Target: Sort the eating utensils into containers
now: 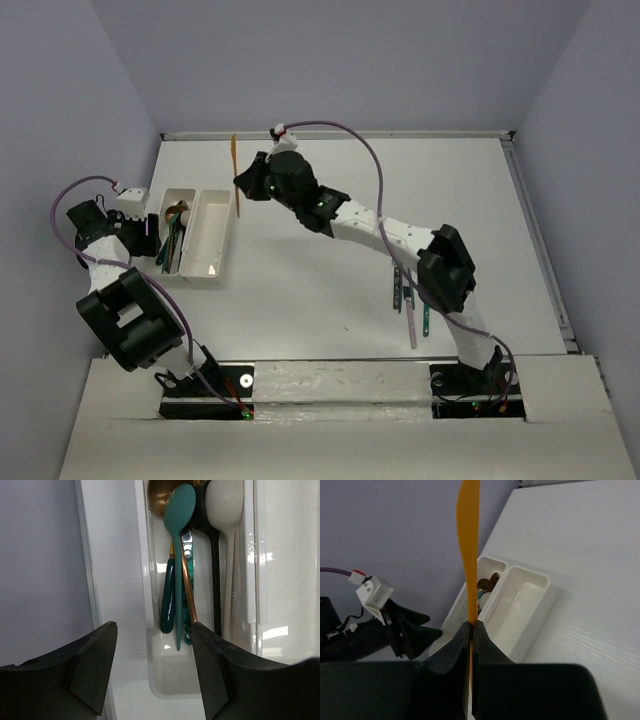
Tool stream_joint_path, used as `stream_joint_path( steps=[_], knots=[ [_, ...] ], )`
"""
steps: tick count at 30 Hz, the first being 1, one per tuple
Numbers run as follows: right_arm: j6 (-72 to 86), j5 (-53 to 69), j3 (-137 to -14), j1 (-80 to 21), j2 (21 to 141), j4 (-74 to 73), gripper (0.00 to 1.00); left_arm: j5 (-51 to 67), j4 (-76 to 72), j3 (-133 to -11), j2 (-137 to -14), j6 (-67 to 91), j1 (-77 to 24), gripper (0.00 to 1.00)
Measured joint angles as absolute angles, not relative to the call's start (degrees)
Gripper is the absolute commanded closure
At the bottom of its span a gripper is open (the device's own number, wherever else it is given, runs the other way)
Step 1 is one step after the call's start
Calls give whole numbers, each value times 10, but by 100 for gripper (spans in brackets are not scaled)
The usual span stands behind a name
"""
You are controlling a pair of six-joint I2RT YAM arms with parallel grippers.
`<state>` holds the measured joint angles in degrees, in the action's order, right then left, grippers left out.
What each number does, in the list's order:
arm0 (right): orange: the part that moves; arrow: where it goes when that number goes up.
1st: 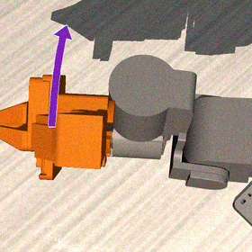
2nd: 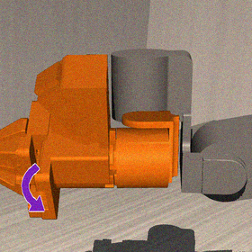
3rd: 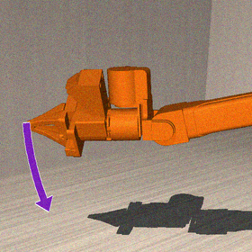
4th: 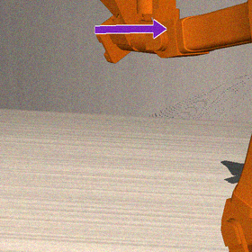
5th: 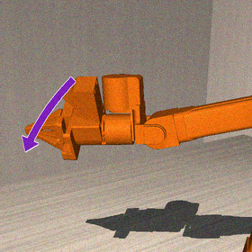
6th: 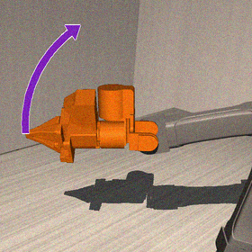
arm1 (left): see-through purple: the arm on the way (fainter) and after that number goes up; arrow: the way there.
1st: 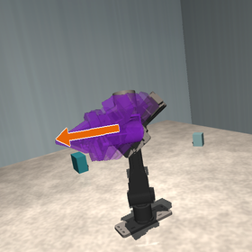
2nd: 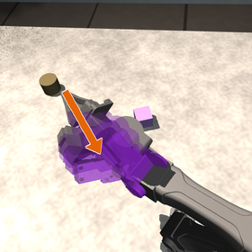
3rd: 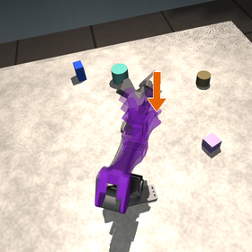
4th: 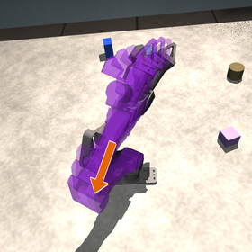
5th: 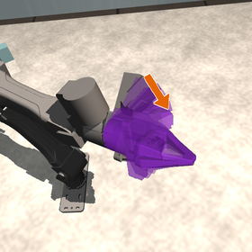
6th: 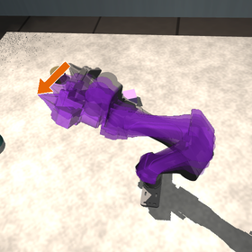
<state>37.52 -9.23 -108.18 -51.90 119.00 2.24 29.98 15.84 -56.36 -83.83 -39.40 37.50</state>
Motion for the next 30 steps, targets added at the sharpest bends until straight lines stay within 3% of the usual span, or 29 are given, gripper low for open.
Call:
stream_joint_path(
  steps=[12,28,30],
  knots=[
    [555,-108,-1225,-571,1413,90,100,300,160,-543,-838,-405,375,28],
    [655,-116,-1277,-580,1479,84,100,311,159,-539,-839,-404,375,28],
    [658,-114,-1277,-584,1479,81,91,312,159,-539,-839,-404,375,28]
  ],
)
